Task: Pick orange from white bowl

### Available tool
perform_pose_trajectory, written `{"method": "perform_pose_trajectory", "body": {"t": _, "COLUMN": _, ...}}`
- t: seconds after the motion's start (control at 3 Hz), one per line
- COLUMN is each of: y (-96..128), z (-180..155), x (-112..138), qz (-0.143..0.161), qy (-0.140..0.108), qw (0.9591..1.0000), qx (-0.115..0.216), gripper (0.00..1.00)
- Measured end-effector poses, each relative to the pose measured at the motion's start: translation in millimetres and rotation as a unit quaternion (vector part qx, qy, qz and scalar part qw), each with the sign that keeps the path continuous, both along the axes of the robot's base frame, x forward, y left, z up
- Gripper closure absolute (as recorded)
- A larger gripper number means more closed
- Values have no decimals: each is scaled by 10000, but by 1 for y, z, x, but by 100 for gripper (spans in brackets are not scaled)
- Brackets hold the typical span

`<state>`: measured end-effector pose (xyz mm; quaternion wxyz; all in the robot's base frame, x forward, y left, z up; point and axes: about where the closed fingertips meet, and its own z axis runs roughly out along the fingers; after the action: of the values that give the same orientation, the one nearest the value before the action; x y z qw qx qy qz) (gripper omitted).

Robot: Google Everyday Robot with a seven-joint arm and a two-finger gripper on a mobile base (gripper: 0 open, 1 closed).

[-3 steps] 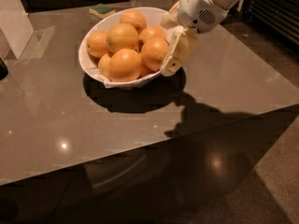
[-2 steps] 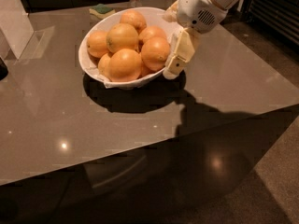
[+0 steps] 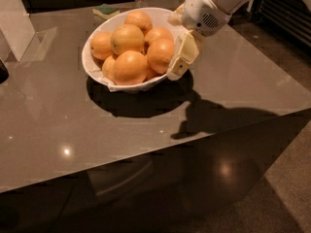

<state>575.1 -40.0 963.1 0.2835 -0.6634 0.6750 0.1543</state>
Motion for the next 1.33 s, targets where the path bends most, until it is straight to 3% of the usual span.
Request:
{"method": "perform_pose_trajectory", "body": {"t": 0.67, "y": -1, "z": -15, "x": 30, "qz": -141, "qy": 157, "qw": 9993, "qx": 311, "gripper": 6}}
{"method": "perform_pose_trajectory", "body": {"t": 1.0, "y": -3, "z": -26, "x": 36, "qz": -276, "qy": 283, "qw": 9982, "qx": 449, "gripper": 25}}
{"method": "perform_pose_trajectory", "body": {"t": 1.33, "y": 0, "z": -29, "x": 40, "qz": -324, "qy": 349, "qw": 9975, "qx": 531, "gripper": 30}}
